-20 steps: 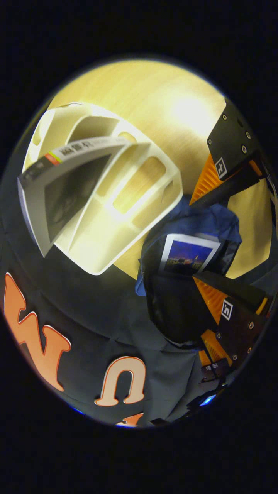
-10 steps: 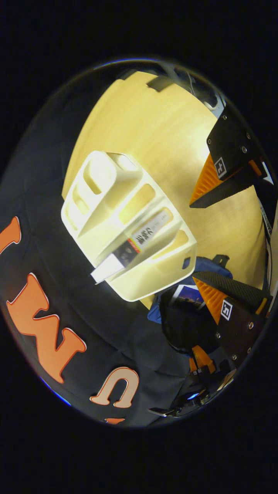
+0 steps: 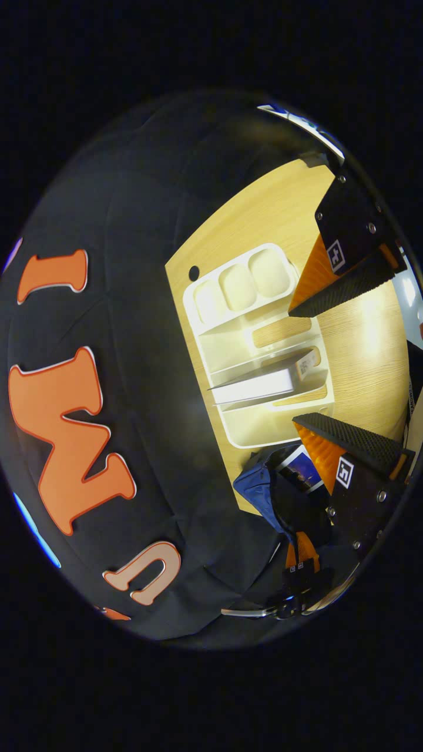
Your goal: Open the schoolbag, grab two books from the bookshelf and put them into the schoolbag.
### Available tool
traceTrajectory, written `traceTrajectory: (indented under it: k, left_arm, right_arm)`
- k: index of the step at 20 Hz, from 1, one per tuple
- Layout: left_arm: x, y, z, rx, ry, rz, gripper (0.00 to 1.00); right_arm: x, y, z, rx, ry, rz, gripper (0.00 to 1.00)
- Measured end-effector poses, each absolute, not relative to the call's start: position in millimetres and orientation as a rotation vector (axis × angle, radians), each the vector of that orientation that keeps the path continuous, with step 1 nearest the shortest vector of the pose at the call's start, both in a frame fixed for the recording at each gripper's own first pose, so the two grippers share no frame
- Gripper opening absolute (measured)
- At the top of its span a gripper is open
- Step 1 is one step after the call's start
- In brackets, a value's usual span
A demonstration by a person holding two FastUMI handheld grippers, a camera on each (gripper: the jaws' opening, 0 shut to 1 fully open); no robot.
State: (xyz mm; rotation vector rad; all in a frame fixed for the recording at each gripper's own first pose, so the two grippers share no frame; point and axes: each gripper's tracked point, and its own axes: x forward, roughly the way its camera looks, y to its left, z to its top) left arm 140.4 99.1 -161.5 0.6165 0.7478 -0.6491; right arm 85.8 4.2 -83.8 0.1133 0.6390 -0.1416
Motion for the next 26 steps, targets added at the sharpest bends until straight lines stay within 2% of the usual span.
traceTrajectory:
  k: [6,11,15,20,21,22,23,24,26]
  left_arm:
    - [144,105,-166,0.583,0.764,-0.621,0.01]
    - [147,107,-172,0.578,0.783,-0.616,0.01]
    - [149,108,-178,0.562,0.8,-0.605,0.01]
    - [152,113,-184,0.548,0.813,-0.592,0.01]
    - [153,114,-183,0.549,0.816,-0.59,0.01]
    - [153,114,-183,0.549,0.819,-0.592,0.01]
    - [153,114,-184,0.551,0.821,-0.596,0.01]
    - [153,113,-184,0.552,0.822,-0.599,0.01]
    - [154,112,-184,0.554,0.824,-0.602,0.01]
  right_arm:
    - [148,23,-93,0.03,0.731,-0.056,0.97]
    - [184,14,-136,-0.066,0.877,-0.066,0.98]
    - [195,7,-165,-0.105,0.968,-0.083,0.98]
    - [199,13,-174,-0.121,0.999,-0.063,0.97]
    - [200,13,-177,-0.124,1.005,-0.064,0.93]
    - [200,11,-180,-0.133,1.016,-0.069,0.83]
    - [200,8,-184,-0.147,1.026,-0.081,0.78]
    - [200,4,-187,-0.161,1.035,-0.091,0.55]
    - [202,3,-185,-0.159,1.033,-0.094,0.38]
